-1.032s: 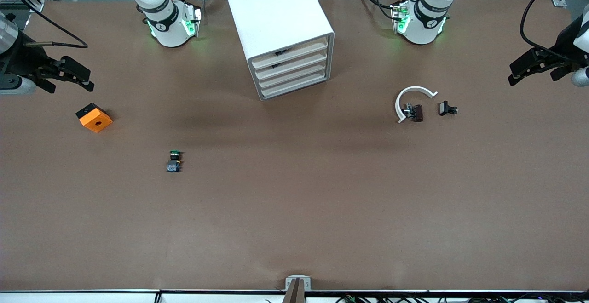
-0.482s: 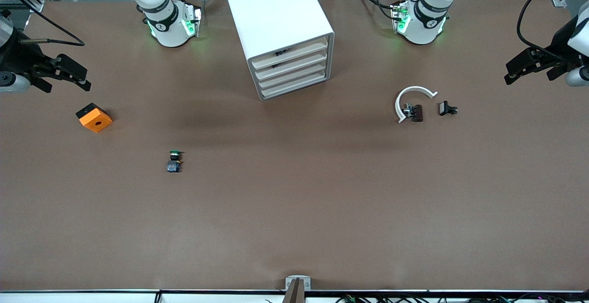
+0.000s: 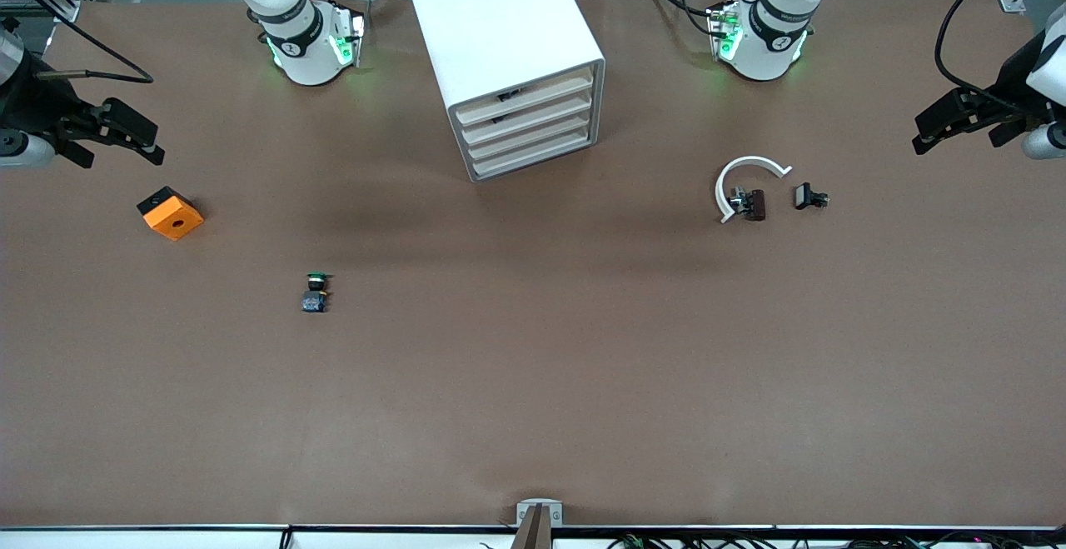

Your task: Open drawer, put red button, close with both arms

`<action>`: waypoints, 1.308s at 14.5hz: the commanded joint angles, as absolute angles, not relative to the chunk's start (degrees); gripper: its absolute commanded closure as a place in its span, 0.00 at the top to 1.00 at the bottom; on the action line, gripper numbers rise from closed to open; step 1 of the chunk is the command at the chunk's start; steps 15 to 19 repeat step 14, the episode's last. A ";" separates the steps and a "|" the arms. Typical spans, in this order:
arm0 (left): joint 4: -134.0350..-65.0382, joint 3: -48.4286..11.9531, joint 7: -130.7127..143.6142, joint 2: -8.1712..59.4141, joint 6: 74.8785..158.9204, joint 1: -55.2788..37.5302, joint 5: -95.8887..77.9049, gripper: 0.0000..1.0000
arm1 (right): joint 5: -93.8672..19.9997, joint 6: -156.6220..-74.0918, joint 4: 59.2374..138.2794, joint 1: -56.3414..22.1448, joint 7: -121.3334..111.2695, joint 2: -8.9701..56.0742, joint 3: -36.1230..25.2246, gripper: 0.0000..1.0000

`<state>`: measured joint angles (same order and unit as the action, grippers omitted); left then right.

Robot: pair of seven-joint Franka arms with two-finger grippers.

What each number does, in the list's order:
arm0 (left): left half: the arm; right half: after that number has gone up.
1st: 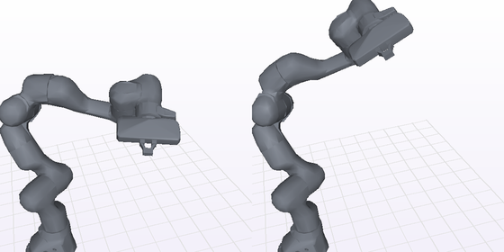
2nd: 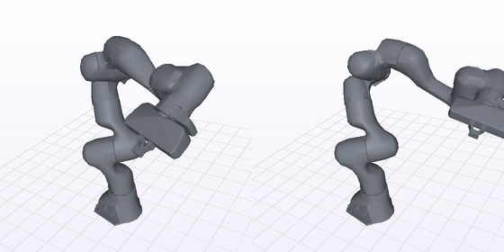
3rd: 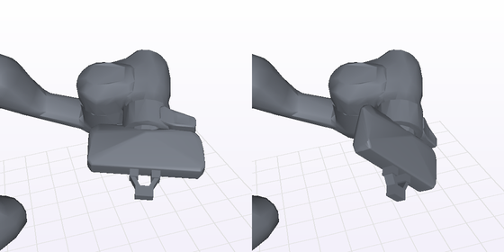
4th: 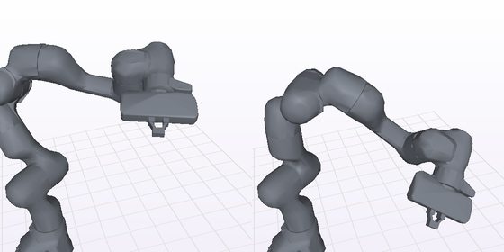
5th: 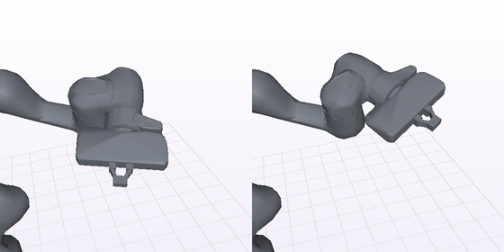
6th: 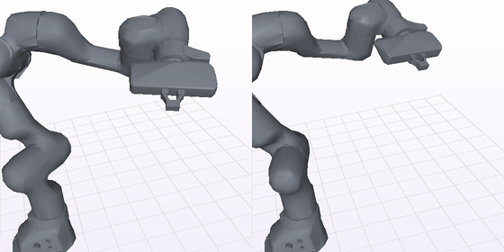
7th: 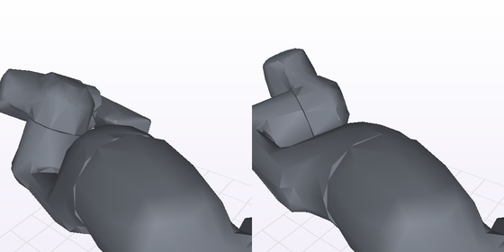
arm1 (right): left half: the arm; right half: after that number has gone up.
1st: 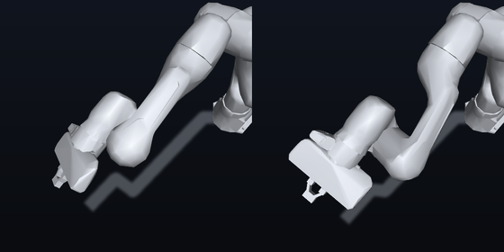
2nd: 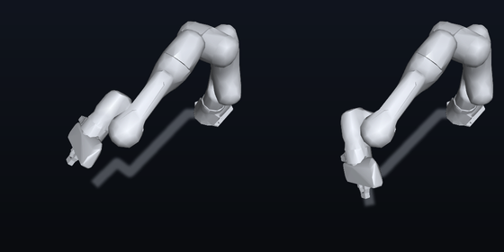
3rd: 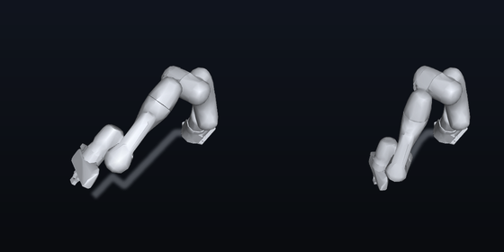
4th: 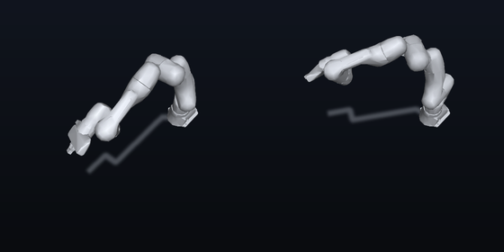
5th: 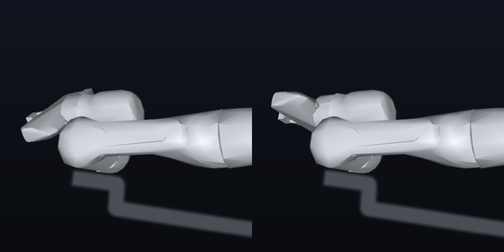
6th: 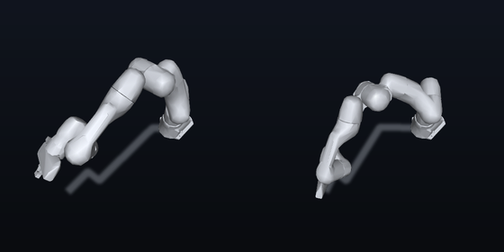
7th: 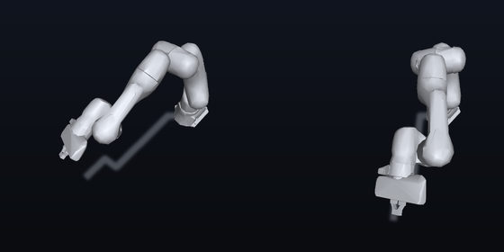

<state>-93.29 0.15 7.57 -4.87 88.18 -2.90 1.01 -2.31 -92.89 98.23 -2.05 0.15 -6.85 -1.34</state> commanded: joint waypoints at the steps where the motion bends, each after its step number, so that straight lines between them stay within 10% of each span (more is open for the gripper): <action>1: -91.93 0.26 6.50 -4.31 87.71 -2.90 0.88 1.00 | -1.93 -92.37 96.94 -1.58 -0.18 -6.15 -0.97 1.00; 19: -91.49 0.09 6.94 -3.87 87.63 -3.34 0.79 1.00 | -1.76 -91.93 96.15 -1.23 -0.18 -6.24 -1.05 1.00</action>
